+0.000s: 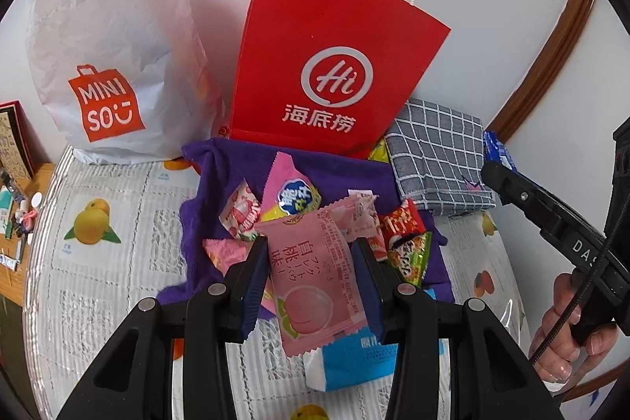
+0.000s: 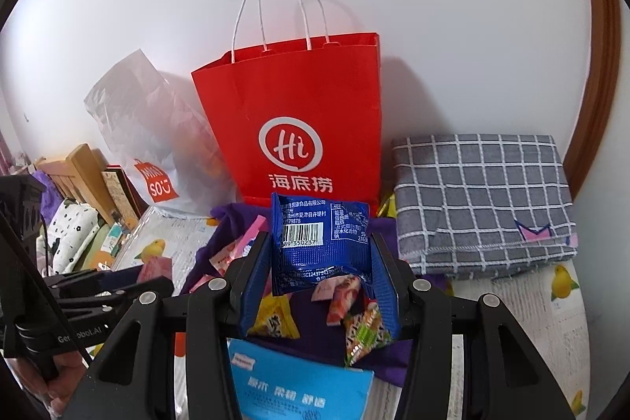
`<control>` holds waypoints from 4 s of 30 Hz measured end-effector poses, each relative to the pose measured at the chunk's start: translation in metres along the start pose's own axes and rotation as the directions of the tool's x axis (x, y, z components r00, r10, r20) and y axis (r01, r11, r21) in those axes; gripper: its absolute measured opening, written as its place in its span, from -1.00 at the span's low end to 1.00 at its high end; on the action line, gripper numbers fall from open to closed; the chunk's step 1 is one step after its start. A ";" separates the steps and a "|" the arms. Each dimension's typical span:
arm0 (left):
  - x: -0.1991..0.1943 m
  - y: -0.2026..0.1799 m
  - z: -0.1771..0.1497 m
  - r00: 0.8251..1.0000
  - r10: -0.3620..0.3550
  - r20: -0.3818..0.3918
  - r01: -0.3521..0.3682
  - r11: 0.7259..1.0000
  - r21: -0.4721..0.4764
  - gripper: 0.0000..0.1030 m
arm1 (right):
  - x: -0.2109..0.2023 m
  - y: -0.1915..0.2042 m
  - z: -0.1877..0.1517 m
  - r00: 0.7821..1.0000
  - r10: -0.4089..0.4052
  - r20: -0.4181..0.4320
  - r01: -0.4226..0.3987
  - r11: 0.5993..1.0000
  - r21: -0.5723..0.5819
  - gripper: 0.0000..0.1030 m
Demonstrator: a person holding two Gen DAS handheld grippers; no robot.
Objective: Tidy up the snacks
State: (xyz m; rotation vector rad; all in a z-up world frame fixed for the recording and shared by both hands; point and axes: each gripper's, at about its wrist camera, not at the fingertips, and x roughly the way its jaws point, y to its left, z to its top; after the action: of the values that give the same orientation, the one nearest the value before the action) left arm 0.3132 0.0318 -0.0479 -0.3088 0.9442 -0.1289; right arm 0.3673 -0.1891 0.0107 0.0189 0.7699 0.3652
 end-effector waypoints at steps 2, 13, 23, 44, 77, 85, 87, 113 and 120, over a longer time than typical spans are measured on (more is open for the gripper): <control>0.003 0.003 0.003 1.000 0.005 0.001 -0.005 1.000 -0.005 -0.21 | 0.008 -0.002 0.002 1.000 0.006 -0.010 -0.006 1.000 0.010 -0.06; 0.034 0.027 0.026 1.000 0.007 -0.015 -0.008 0.998 -0.054 -0.21 | 0.069 -0.019 -0.009 0.991 0.005 -0.133 0.001 0.999 0.048 -0.06; 0.067 0.049 0.030 0.998 0.024 -0.057 -0.030 0.995 -0.100 -0.21 | 0.108 -0.025 -0.020 0.972 -0.025 -0.233 0.030 0.999 0.017 -0.06; 0.101 0.048 0.020 0.992 0.020 -0.128 -0.034 0.994 -0.108 -0.21 | 0.146 -0.029 -0.041 0.935 -0.049 -0.351 0.049 0.999 -0.010 -0.04; 0.005 0.000 -0.018 0.998 0.018 -0.066 -0.016 1.000 0.020 0.41 | 0.021 0.000 -0.045 0.977 -0.085 -0.195 0.088 0.996 0.004 0.29; -0.061 -0.033 -0.059 0.997 0.067 0.034 -0.070 0.993 0.094 0.61 | -0.053 0.011 -0.075 0.980 -0.114 -0.165 0.120 0.992 0.030 0.33; -0.074 -0.037 -0.068 0.996 0.072 0.050 -0.077 0.992 0.097 0.66 | -0.068 0.014 -0.084 0.980 -0.135 -0.149 0.141 0.990 0.024 0.50; -0.135 -0.073 -0.126 0.983 0.100 0.151 -0.123 0.982 0.145 0.71 | -0.166 0.016 -0.140 0.970 -0.235 -0.065 0.238 0.969 0.058 0.80; -0.138 -0.074 -0.128 0.983 0.099 0.153 -0.121 0.982 0.145 0.71 | -0.174 0.017 -0.144 0.969 -0.241 -0.057 0.244 0.968 0.061 0.80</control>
State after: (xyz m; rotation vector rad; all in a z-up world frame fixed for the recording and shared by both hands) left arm 0.1311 -0.0312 0.0129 -0.1206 0.7998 -0.0758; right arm 0.1488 -0.2476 0.0270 -0.0213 0.8226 0.1069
